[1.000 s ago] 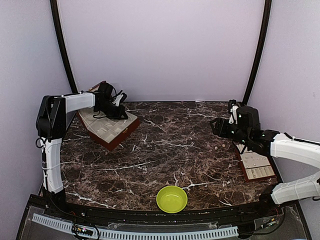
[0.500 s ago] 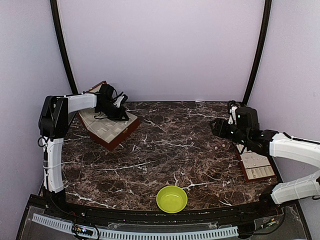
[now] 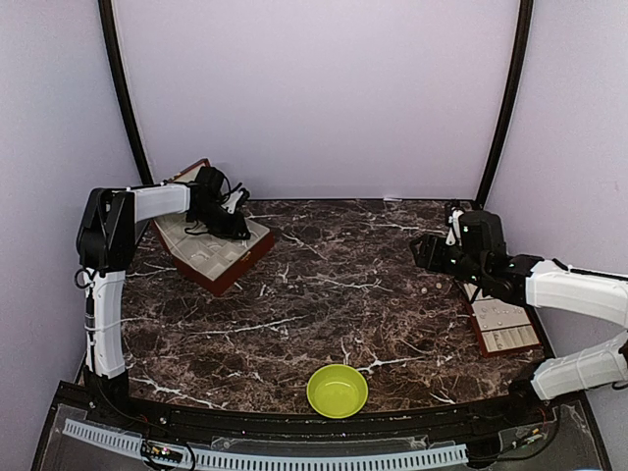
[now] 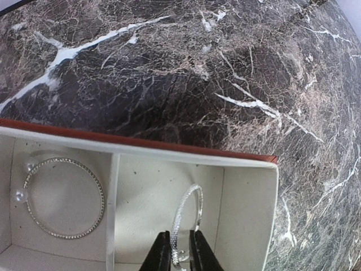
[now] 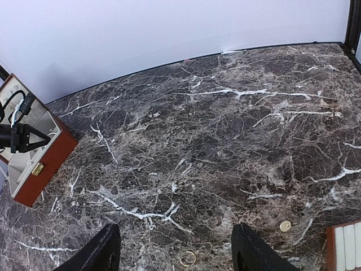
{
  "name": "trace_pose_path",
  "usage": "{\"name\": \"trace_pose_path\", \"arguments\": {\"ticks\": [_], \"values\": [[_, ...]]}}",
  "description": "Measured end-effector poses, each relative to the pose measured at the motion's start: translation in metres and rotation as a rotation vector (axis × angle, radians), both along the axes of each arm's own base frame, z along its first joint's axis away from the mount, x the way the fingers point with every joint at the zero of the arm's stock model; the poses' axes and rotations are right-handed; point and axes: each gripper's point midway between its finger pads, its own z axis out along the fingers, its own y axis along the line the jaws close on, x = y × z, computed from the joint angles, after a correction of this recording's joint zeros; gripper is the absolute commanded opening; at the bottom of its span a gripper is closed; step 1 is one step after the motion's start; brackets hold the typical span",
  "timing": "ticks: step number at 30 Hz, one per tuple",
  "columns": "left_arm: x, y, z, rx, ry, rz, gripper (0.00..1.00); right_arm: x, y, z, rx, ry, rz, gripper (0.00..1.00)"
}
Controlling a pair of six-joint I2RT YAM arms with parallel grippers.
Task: Organize the mixed jewelry
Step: Place the bangle in the larger divider.
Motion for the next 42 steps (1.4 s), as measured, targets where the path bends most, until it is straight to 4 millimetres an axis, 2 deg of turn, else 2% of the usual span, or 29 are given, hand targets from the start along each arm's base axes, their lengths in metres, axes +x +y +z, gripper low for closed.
{"name": "trace_pose_path", "arguments": {"ticks": [17,25,33,38,42], "values": [[0.003,0.006,0.0,0.055,-0.019,0.007,0.32,0.001,-0.001,-0.002,-0.003,0.006,-0.004,0.68],[0.002,0.009,-0.002,0.08,-0.015,0.012,0.44,0.001,-0.001,-0.002,-0.003,0.005,-0.008,0.68],[0.003,0.011,-0.001,0.099,-0.025,0.019,0.5,0.001,-0.002,-0.002,-0.002,0.006,-0.011,0.68],[0.003,0.015,0.012,0.106,-0.069,0.034,0.55,0.0,-0.003,-0.005,-0.009,0.016,-0.014,0.68],[-0.003,0.019,0.04,0.094,-0.131,0.052,0.6,-0.004,-0.008,-0.005,-0.021,0.024,-0.025,0.69]]}}
